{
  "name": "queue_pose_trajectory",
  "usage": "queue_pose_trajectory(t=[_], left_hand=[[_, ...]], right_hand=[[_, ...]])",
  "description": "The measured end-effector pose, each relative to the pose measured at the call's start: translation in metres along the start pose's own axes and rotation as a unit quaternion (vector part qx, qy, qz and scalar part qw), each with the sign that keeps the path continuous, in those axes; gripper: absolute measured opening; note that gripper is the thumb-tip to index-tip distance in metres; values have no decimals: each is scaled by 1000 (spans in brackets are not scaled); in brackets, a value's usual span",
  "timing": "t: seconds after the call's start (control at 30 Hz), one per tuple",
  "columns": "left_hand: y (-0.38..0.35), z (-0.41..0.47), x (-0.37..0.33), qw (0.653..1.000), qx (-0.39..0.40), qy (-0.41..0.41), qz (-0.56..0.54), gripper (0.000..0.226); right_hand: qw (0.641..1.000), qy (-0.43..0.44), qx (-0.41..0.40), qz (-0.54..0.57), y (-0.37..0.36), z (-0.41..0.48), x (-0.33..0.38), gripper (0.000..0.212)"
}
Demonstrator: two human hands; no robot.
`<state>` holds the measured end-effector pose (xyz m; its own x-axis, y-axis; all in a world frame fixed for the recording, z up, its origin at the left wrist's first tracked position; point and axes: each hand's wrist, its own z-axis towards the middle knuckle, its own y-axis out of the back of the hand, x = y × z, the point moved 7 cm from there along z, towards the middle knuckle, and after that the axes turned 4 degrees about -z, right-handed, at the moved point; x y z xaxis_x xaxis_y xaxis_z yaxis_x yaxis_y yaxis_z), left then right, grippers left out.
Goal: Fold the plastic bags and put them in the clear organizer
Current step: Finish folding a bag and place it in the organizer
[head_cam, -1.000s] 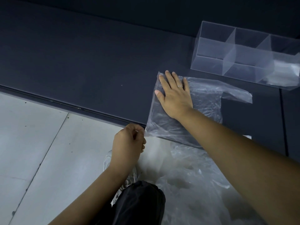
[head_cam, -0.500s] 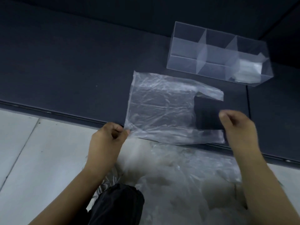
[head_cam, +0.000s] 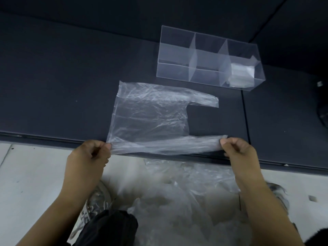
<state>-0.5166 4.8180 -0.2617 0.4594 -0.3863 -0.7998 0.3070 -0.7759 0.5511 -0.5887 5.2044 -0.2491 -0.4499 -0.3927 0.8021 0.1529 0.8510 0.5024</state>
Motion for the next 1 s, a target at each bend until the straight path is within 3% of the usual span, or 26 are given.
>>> queue_pose_trajectory(t=[0.13,0.33,0.57,0.73,0.8,0.87,0.93,1.0], left_hand=[[2,5,2,996,20,48,-76,18],[2,6,10,965,80,160,-193,16],[-9,6,9,951,109,190,-219,17],[-35,-2,-4,962,178,158,-134,14],[-32,5,-11,979,163,111,-45,20],[-16,16,-29,994,58,-6,87,22],[-11,20,-62,977,-39,-160,132,11],[-33,26,-90,947,-32,-281,149,13]], right_hand=[[972,-107,51,203,-7,0,-8,14],[960,-138,43,241,-3,3,-15,14],[995,-61,-47,67,14,9,-16,8],[982,-20,-130,-139,39,8,-21,8],[955,-11,-146,-258,45,8,-15,19],[929,10,-188,-319,43,6,2,29],[923,87,-202,-315,18,3,36,32],[929,208,-122,-282,-37,0,77,35]])
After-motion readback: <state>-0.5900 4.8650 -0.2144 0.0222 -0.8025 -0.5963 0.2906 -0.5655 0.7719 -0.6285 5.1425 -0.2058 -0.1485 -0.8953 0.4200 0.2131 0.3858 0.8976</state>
